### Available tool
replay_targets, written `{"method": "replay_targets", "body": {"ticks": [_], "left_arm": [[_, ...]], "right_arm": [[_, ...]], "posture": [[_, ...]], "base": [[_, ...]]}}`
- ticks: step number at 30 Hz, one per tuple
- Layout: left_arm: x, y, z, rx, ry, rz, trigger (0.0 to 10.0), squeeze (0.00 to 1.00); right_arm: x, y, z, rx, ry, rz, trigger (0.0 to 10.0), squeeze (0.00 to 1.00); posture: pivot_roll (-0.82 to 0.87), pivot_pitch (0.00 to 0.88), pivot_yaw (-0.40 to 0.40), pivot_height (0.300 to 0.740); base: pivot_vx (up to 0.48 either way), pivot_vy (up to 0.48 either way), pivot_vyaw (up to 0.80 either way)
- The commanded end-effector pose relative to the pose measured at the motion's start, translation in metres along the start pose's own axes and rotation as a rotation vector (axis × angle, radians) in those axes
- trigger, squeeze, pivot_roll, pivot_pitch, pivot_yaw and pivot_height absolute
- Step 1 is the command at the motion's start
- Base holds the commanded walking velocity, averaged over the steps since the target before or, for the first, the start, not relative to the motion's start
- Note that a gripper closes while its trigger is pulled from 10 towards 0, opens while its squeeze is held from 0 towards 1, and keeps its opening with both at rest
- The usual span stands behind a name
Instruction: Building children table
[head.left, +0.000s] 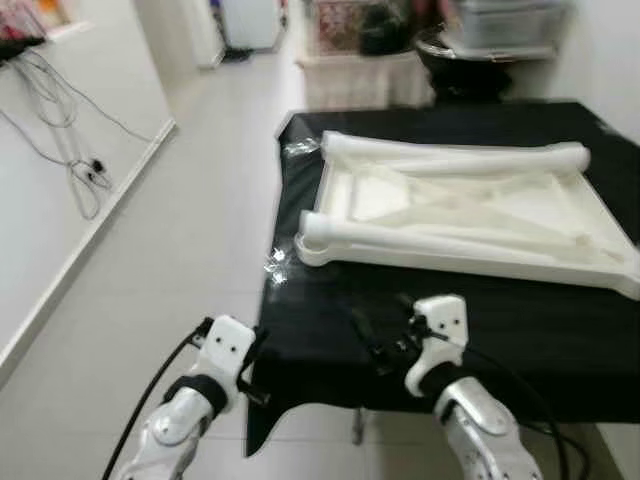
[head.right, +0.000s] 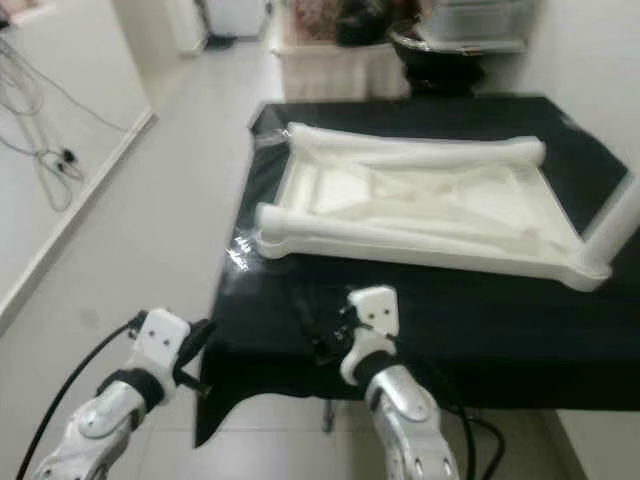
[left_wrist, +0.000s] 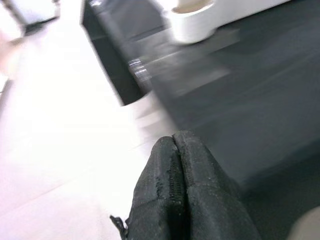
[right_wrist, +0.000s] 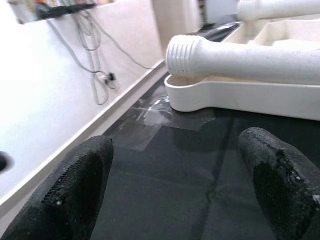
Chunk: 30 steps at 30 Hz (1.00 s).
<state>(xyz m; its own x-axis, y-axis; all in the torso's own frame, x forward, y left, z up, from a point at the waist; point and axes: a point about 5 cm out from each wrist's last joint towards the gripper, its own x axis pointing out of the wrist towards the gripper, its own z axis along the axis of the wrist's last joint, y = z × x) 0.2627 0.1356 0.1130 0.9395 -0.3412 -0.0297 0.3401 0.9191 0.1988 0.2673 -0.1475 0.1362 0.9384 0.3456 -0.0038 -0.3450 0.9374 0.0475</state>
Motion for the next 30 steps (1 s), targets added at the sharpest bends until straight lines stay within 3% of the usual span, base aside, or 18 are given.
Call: {"method": "replay_targets", "body": {"ticks": [1,9,16,28,30], "left_arm": [[0.000,-0.003,-0.001,0.009,-0.001,-0.017,10.0,0.00],[0.000,-0.003,0.001,0.022,-0.010,-0.015,10.0,0.00],[0.003,-0.002,0.002,0.016,-0.012,-0.024,10.0,0.00],[0.013,0.008,0.025,0.028,-0.097,-0.005,10.0,0.00],[0.014,0.016,0.032,0.037,-0.126,0.009,10.0,0.00]], "right_arm": [[-0.001,-0.003,-0.003,0.011,0.003,-0.017,10.0,0.00],[0.001,-0.004,-0.002,0.008,-0.007,-0.021,10.0,0.00],[0.012,-0.007,0.012,-0.034,-0.058,-0.032,10.0,0.00],[0.033,-0.012,0.040,-0.083,-0.135,-0.032,10.0,0.00],[0.038,-0.011,0.044,-0.077,-0.133,-0.028,10.0,0.00]], "posture": [[-0.09,0.124,0.069,0.740],[-0.08,0.122,0.069,0.740],[-0.09,0.116,0.067,0.740],[-0.08,0.096,0.060,0.740],[-0.08,0.091,0.057,0.740]], "base": [[0.000,0.000,0.00],[0.000,0.000,0.00],[0.000,0.000,0.00],[0.000,0.000,0.00],[0.000,0.000,0.00]]}}
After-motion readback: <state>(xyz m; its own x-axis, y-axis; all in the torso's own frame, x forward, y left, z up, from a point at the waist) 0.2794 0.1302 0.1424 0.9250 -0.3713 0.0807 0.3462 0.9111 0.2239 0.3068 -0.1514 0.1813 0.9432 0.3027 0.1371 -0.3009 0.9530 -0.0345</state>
